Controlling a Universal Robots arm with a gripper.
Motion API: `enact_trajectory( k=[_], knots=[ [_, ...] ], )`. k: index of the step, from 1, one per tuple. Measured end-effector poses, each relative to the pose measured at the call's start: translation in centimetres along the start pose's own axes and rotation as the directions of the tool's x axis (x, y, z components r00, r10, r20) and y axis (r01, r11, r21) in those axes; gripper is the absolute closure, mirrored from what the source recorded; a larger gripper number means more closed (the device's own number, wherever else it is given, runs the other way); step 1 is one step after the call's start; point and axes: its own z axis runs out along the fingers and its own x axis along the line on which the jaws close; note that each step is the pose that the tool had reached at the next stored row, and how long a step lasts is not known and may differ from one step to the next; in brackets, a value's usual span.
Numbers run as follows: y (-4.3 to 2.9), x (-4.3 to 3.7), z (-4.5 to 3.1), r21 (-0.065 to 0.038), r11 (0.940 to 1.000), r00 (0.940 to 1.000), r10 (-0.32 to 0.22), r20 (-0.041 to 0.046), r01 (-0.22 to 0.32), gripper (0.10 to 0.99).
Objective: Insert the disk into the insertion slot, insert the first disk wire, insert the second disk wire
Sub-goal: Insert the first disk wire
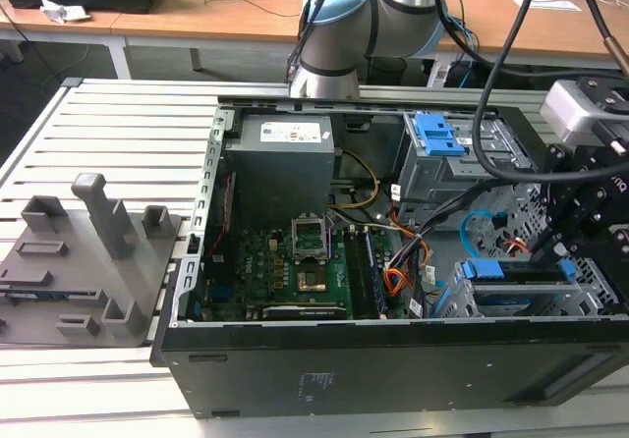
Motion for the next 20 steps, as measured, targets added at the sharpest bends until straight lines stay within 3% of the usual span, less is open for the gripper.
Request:
enact_trajectory(
  k=[6,20],
  knots=[
    [0.06,0.01,0.25,0.000,1.0000,1.0000,0.000,0.0071,0.000,0.925],
    [0.02,0.15,0.67,0.000,1.0000,1.0000,0.000,0.0086,0.000,0.925]
  ],
)
